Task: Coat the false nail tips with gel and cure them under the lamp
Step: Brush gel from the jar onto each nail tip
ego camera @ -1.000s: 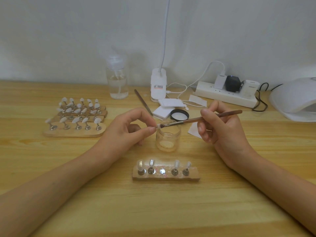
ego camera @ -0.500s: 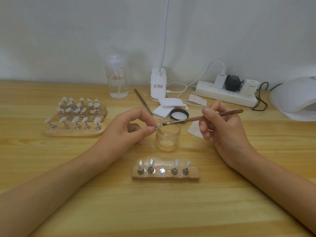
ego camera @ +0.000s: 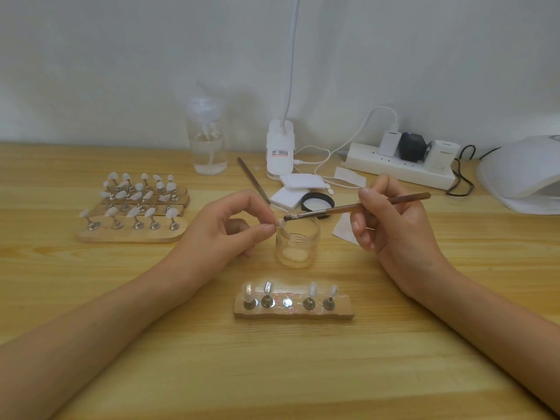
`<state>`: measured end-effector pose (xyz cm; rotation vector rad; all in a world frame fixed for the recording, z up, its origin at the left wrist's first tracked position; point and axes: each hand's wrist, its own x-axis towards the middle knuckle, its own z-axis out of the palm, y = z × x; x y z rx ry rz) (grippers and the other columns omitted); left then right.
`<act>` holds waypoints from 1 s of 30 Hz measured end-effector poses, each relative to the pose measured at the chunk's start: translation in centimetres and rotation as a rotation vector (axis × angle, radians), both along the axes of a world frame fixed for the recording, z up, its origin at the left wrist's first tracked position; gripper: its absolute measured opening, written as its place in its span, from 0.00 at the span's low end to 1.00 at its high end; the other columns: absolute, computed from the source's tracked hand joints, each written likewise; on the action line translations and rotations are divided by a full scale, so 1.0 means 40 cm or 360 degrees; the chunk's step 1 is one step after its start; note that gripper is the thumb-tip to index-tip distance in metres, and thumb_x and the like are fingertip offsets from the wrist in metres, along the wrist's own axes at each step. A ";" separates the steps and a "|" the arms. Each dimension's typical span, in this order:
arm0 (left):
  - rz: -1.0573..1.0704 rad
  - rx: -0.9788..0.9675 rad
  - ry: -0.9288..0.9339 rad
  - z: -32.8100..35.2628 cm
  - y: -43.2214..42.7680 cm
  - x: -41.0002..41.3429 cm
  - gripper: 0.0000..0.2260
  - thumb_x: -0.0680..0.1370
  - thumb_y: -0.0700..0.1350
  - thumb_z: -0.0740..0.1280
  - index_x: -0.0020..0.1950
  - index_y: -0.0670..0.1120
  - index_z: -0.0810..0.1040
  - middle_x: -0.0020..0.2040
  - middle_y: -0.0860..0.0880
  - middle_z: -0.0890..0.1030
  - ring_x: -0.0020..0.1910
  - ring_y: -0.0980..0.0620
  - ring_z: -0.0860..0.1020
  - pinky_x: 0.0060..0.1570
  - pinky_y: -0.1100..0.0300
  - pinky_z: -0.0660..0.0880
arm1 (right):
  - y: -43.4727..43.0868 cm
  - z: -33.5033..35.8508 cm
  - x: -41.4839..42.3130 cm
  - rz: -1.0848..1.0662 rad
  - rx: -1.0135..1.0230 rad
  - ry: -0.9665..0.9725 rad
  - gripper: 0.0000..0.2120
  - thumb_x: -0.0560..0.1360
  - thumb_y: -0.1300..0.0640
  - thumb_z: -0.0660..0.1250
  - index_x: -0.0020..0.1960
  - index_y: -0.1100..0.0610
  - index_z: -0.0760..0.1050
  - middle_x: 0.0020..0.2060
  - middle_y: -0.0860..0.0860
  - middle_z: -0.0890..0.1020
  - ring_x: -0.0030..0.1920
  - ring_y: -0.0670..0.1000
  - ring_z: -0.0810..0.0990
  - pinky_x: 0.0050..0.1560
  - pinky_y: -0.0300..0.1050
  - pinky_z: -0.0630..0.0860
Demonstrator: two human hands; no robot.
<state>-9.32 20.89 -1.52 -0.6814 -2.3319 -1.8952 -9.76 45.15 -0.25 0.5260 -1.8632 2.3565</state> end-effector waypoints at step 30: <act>0.0012 0.0017 -0.0033 -0.003 -0.001 -0.003 0.02 0.72 0.47 0.72 0.42 0.50 0.80 0.38 0.58 0.80 0.30 0.57 0.74 0.35 0.65 0.74 | 0.001 -0.002 -0.003 -0.0039 -0.0011 -0.0022 0.09 0.75 0.56 0.66 0.39 0.56 0.68 0.26 0.52 0.78 0.24 0.47 0.73 0.24 0.36 0.69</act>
